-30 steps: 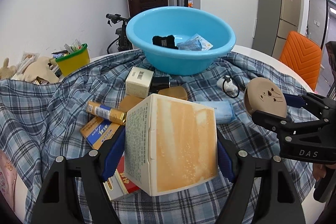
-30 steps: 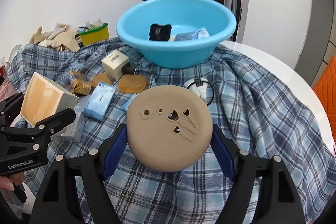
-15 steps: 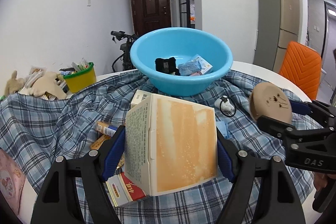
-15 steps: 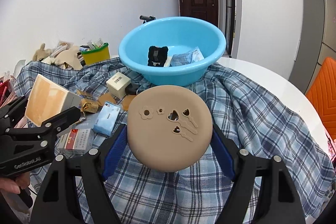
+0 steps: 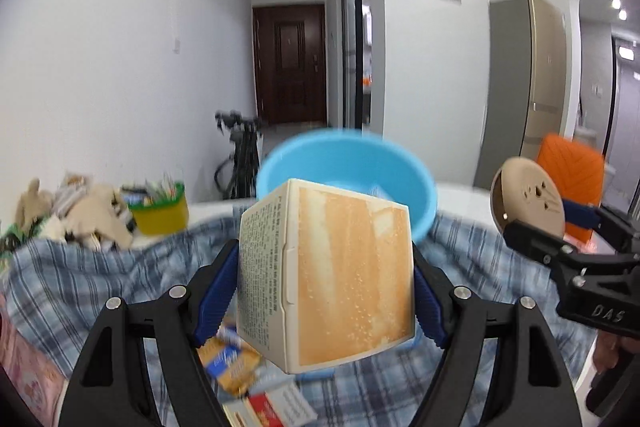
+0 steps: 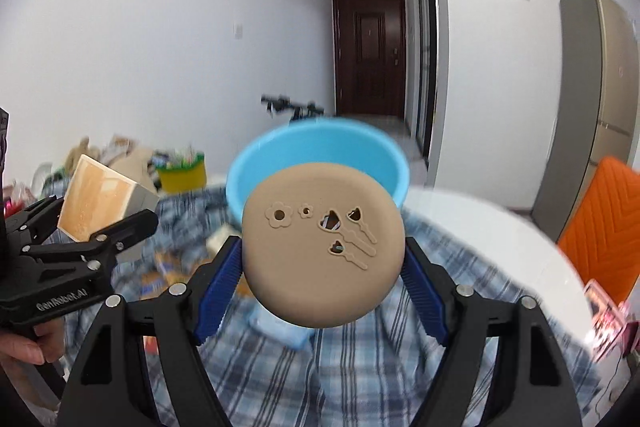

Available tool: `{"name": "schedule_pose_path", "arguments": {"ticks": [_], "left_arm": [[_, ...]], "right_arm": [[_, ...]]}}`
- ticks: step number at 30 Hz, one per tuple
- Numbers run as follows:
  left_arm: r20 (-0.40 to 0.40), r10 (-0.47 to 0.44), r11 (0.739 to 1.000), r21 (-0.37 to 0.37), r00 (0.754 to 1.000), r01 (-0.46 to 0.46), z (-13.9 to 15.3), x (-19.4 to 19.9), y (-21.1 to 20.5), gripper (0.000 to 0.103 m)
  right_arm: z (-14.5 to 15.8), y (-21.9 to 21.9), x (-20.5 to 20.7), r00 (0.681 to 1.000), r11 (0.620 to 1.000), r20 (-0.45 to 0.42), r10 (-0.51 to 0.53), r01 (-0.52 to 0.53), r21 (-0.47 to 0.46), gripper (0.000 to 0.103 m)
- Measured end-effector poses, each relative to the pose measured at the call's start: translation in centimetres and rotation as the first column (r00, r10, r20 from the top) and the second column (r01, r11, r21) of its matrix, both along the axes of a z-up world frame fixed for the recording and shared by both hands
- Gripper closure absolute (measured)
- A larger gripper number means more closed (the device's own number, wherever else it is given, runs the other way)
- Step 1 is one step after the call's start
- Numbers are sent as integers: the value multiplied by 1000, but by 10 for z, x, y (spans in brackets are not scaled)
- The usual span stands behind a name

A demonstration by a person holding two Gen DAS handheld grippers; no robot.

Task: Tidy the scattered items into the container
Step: 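Carry the cream box with the left tool while the right tool carries the disc over the basin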

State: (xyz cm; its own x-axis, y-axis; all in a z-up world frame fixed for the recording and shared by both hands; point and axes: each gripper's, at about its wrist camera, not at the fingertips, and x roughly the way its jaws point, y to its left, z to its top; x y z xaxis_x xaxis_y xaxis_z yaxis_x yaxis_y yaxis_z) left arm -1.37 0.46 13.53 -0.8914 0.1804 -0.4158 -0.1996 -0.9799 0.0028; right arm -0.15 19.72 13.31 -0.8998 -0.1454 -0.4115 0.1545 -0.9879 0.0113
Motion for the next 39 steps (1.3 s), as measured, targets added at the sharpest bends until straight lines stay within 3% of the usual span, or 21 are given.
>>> {"name": "schedule_pose_path", "arguments": {"ticks": [9,14,23,29,33,37,39], "left_arm": [[-242,27,999,26,970,-21,96,23,-6,24],[-312,33,999,35,950,-23,109,40,-13,24],[-261,15,999,37,965,-5,88,46,-20,24],[-211,9,999,33,978,-2,71,25,-12,24],[-193,-14,996,82,981,30,62,-6,-5,24],[-173,-32,999,24,984,37,46,-56,15,24],[-145,-46,998,37,988,52,40,-84,24,24]], "right_arm": [[67,-5,16,986,1000,-167,4,-2,10,26],[71,-9,21,983,1000,-185,10,-8,13,26],[53,4,32,988,1000,-152,-5,6,8,26],[46,13,19,991,1000,-131,-5,4,-10,25],[44,11,3,991,1000,-133,-13,14,13,25],[45,13,-30,993,1000,-120,4,-6,-15,25],[48,14,-50,994,999,-112,14,-18,-37,25]]}}
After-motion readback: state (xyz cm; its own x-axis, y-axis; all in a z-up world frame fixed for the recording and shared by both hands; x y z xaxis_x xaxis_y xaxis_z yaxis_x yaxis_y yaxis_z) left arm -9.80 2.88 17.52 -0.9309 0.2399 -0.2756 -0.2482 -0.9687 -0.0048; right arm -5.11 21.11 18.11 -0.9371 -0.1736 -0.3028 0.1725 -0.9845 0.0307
